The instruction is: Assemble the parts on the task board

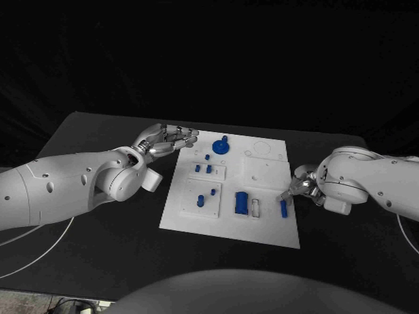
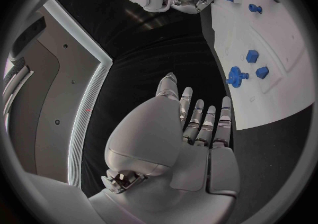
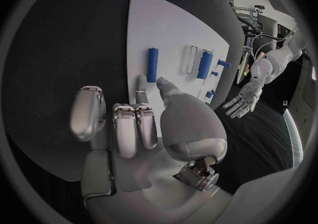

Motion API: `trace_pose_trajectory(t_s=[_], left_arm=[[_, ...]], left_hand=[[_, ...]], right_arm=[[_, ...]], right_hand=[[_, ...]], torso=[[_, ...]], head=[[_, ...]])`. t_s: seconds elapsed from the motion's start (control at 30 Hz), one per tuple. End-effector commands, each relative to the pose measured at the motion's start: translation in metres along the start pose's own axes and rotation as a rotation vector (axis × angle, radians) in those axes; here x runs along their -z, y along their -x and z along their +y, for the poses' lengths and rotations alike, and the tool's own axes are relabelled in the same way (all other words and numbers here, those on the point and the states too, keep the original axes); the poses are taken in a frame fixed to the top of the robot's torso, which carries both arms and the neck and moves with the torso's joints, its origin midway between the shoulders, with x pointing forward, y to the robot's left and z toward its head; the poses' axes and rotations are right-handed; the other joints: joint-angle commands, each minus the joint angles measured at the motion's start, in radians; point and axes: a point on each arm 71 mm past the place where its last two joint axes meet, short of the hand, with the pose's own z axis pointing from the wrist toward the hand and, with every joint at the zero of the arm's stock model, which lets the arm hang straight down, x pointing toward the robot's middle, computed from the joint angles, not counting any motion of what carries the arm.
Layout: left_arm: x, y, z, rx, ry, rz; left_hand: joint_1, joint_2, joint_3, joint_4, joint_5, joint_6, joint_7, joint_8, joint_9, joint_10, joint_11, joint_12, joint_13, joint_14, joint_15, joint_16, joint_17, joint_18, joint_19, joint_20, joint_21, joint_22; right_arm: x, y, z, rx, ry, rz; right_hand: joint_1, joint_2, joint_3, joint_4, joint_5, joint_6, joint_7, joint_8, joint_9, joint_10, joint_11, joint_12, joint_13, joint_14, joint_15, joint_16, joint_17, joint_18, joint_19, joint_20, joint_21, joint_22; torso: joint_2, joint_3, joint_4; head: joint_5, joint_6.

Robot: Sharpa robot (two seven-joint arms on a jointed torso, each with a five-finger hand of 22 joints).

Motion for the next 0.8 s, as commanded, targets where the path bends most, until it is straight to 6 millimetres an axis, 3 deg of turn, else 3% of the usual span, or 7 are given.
trace_pose_trajectory(t_s=[0.03, 0.47, 0.8], left_arm=[[-0.0004, -0.0027, -0.0006, 0.005, -0.007, 0.022], [-0.0003, -0.003, -0.0001, 0.005, -0.005, 0.024], [-0.0002, -0.0031, 0.0, 0.004, -0.003, 0.025]], left_hand=[[0.008, 0.0, -0.006, -0.002, 0.004, 0.001, 0.005, 0.005, 0.002, 0.007, 0.0, 0.005, 0.0, 0.007, 0.0, 0.004, 0.001, -0.015, 0.008, 0.001, 0.005, -0.002], [0.01, 0.0, -0.006, -0.002, 0.004, 0.001, 0.005, 0.006, 0.002, 0.007, 0.001, 0.006, 0.0, 0.009, 0.002, 0.005, 0.001, -0.014, 0.009, 0.001, 0.006, -0.002], [0.016, -0.001, -0.005, -0.005, 0.006, 0.0, 0.006, 0.006, 0.002, 0.007, 0.002, 0.005, 0.0, 0.01, 0.004, 0.006, 0.001, -0.013, 0.011, 0.001, 0.007, -0.003]], right_arm=[[-0.0018, -0.0052, -0.0003, 0.031, -0.008, 0.031], [-0.0033, -0.0072, 0.0009, 0.046, -0.011, 0.036], [-0.0056, -0.011, -0.0013, 0.012, -0.01, 0.049]], right_hand=[[0.009, -0.004, 0.002, -0.009, -0.022, -0.006, 0.0, -0.005, -0.003, 0.104, -0.007, 0.004, 0.263, 0.104, -0.006, 0.003, 0.263, 0.02, -0.004, -0.001, -0.005, 0.155], [0.045, -0.007, 0.017, -0.046, -0.046, -0.009, -0.001, -0.009, -0.005, 0.104, -0.007, 0.004, 0.263, 0.104, -0.006, 0.003, 0.263, 0.023, -0.009, 0.0, -0.023, 0.15], [0.085, 0.005, 0.072, -0.099, 0.114, -0.001, -0.008, -0.01, -0.01, 0.104, -0.013, 0.004, 0.263, 0.104, -0.011, 0.003, 0.263, 0.026, -0.014, -0.005, -0.047, 0.146]], torso=[[0.0, -0.0001, 0.0002], [0.001, -0.0001, 0.0], [0.001, 0.0001, -0.0002]], head=[[0.001, 0.0], [0.002, 0.0], [0.005, 0.0]])
